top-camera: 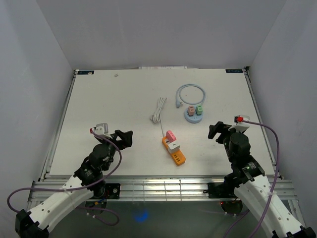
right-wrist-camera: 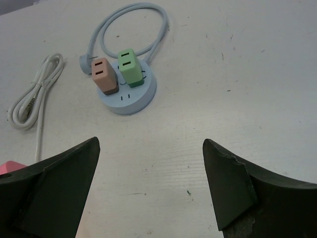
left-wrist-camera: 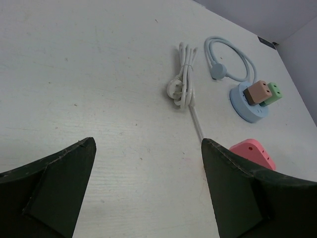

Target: Insert the plug

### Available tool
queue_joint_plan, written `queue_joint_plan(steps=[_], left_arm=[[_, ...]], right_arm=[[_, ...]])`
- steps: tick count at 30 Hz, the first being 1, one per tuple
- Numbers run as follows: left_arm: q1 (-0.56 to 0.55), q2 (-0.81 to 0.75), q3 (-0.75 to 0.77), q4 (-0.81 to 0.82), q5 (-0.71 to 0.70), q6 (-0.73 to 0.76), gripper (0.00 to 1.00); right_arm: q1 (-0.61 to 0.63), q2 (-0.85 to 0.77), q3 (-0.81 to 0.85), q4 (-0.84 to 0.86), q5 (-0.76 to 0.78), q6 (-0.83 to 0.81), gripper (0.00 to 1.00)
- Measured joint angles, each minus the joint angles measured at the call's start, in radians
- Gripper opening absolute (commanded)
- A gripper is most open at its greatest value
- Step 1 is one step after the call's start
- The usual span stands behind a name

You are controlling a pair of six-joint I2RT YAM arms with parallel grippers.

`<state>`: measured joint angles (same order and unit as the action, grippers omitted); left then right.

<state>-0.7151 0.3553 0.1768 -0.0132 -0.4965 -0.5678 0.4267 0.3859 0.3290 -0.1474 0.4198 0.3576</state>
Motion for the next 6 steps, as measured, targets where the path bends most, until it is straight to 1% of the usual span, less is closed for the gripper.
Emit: queue_joint_plan(steps=[6], left_arm=[[0.000,0.038,0.000,0.022,0.016,0.021,0.98]], right_arm=[[0.000,-0.001,0.000,0.000,-0.004,0.000,0.89]])
